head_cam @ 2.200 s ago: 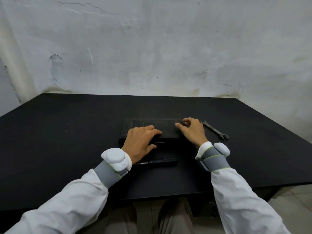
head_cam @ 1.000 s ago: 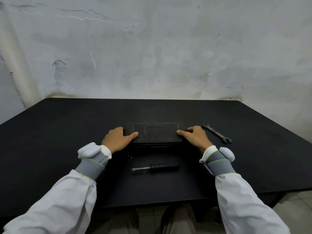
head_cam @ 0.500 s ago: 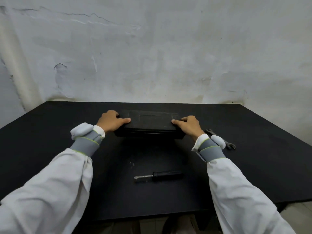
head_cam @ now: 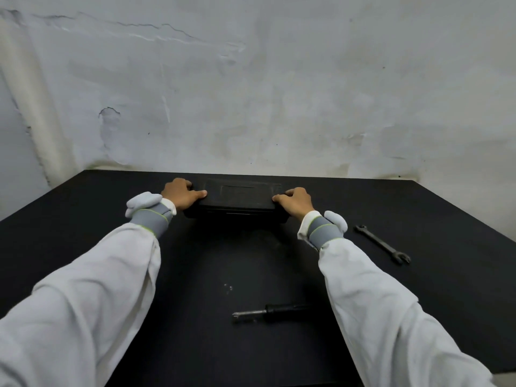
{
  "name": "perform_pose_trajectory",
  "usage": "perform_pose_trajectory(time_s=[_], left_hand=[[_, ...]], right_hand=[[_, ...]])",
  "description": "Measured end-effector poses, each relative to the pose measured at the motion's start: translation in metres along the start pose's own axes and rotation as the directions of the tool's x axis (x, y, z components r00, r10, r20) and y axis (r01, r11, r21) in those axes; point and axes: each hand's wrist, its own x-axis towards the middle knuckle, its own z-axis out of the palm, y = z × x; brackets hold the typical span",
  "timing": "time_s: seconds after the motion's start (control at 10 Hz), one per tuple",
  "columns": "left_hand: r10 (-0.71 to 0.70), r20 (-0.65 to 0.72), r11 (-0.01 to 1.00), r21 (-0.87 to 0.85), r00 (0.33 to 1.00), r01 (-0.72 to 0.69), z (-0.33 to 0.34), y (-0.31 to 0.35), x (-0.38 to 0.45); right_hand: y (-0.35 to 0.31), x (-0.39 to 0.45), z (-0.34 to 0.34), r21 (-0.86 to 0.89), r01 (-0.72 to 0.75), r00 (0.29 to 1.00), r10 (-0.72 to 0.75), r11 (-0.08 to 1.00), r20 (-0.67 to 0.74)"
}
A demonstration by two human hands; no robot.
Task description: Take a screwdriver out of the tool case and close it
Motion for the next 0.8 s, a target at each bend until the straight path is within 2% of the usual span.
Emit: perform_pose_trajectory(time_s=[0.2, 0.6, 0.8], left_hand=[[-0.014, -0.002, 1.0, -0.004, 1.0, 0.014, 0.01, -0.012, 0.011], [-0.026, 0.015, 1.0, -0.012, 1.0, 0.026, 0.025, -0.029, 0.018], [-0.052, 0.099, 0.991, 0.13, 0.994, 0.039, 0.02, -0.017, 0.016]], right_hand=[[0.005, 0.01, 0.013, -0.021, -0.017, 0.997, 0.018, 1.0, 0.073], [0.018, 0.017, 0.023, 0.004, 0.01, 0.997, -0.01, 1.0, 0.082], [0.012, 0.014, 0.016, -0.062, 0.022, 0.993, -0.015, 0.998, 0.118]])
